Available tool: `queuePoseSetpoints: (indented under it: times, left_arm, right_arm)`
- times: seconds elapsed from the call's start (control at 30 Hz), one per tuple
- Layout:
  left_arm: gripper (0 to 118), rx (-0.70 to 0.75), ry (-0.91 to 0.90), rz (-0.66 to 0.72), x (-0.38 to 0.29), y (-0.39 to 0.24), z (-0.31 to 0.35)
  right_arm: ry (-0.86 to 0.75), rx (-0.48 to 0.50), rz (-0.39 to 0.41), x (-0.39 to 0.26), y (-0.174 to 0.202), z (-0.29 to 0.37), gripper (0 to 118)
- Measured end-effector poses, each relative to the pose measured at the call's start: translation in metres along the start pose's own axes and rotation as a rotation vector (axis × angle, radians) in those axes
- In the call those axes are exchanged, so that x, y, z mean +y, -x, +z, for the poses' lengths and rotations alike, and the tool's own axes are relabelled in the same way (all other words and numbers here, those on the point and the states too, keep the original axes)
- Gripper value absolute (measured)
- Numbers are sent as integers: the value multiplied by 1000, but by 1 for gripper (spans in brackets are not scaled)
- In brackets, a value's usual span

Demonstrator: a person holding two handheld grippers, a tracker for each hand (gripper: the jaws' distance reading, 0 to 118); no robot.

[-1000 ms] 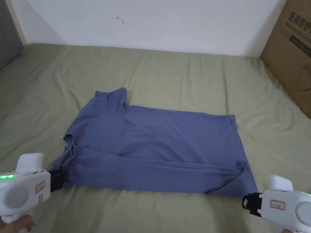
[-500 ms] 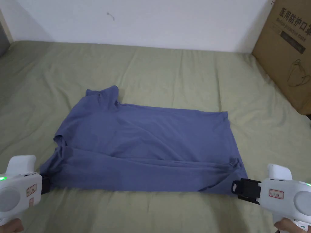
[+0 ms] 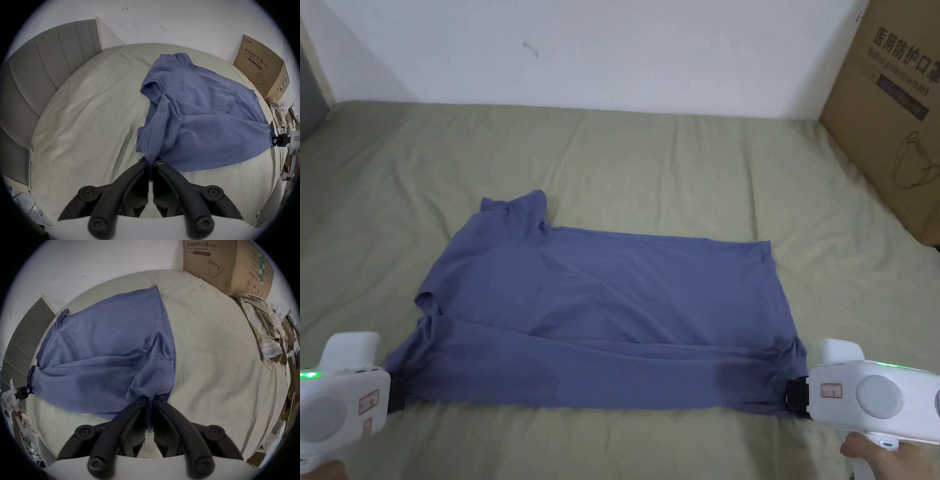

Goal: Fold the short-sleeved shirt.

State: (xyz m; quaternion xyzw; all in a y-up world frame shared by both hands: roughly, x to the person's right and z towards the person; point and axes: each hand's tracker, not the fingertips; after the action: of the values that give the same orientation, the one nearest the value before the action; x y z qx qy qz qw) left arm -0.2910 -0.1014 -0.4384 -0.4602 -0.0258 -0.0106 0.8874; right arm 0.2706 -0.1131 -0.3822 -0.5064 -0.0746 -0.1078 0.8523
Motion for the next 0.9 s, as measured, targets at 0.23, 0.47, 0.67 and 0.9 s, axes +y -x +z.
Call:
queuePoseSetpoints:
  times: [0.23, 0.47, 0.67, 0.9]
  left_arm:
    - [2, 10, -13, -27, -3, 4, 27]
    - [2, 23, 11, -97, -29, 2, 56]
    - [2, 28, 115, -111, -75, 7, 48]
    - [10, 70, 107, -123, -71, -4, 49]
  right_arm:
    - [-23, 44, -9, 1, -15, 30, 8]
    - [5, 53, -14, -36, -32, 46, 8]
    - [68, 68, -68, -80, -53, 38, 8]
    - [33, 63, -31, -76, -48, 41, 30]
